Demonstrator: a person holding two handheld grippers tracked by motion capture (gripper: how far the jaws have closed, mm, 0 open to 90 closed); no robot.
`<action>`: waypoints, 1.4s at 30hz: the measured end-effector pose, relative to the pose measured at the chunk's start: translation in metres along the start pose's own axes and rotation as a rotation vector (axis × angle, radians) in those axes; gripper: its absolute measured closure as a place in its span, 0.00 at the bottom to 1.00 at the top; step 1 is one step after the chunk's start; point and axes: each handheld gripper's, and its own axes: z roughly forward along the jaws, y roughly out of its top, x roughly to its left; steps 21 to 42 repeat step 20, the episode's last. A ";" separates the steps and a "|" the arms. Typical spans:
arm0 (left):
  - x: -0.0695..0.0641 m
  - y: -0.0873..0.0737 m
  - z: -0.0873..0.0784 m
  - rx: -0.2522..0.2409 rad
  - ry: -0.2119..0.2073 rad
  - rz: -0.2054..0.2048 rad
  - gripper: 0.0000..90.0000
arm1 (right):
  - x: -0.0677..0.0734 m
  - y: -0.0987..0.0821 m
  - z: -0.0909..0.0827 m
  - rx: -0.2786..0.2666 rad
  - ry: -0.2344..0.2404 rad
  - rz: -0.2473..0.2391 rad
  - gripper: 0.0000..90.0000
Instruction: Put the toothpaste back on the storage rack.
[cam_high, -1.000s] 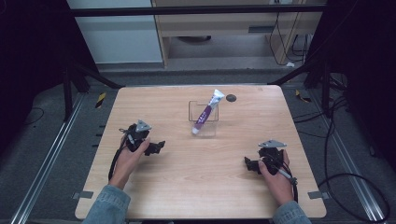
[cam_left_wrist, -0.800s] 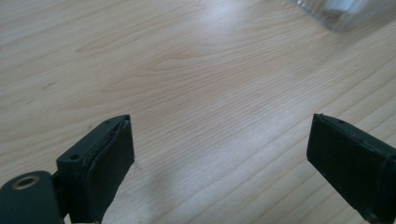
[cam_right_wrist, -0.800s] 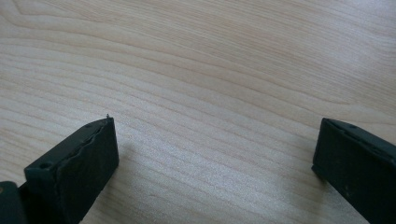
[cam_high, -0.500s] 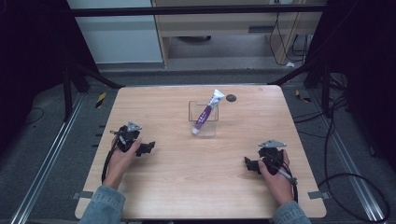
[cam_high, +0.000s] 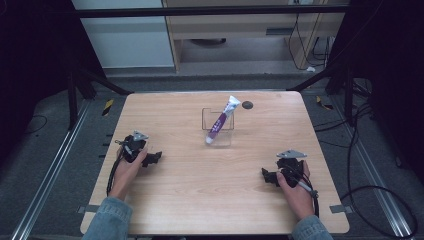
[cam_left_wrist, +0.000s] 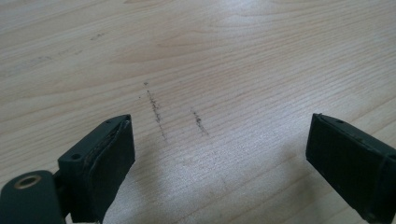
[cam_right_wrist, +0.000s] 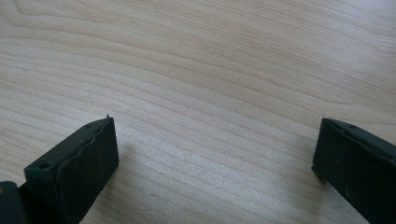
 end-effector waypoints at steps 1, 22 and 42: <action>0.000 -0.002 0.002 0.003 -0.001 0.011 0.08 | 0.000 0.000 0.000 0.000 0.000 0.000 0.00; 0.001 -0.009 0.010 -0.031 -0.036 -0.004 0.00 | 0.000 0.000 0.000 0.000 0.000 -0.001 0.00; 0.001 -0.009 0.010 -0.031 -0.036 -0.004 0.00 | 0.000 0.000 0.000 0.000 0.000 -0.001 0.00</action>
